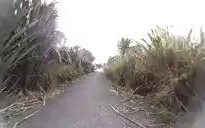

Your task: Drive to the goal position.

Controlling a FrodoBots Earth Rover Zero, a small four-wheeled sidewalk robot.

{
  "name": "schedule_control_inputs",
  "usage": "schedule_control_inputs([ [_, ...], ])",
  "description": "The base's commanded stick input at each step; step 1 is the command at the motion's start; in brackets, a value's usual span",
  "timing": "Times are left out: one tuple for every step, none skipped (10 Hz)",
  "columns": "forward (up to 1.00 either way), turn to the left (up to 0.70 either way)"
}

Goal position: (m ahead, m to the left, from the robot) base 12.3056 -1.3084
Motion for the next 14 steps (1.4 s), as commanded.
schedule_control_inputs([
  [0.70,0.00],
  [0.70,0.00],
  [0.70,0.00],
  [0.70,0.00],
  [0.70,0.00],
  [0.70,0.00],
  [0.70,0.00],
  [0.70,0.00],
  [0.70,0.00],
  [0.70,0.00],
  [0.70,0.00],
  [0.70,0.00],
  [0.70,0.00],
  [0.70,0.00],
])
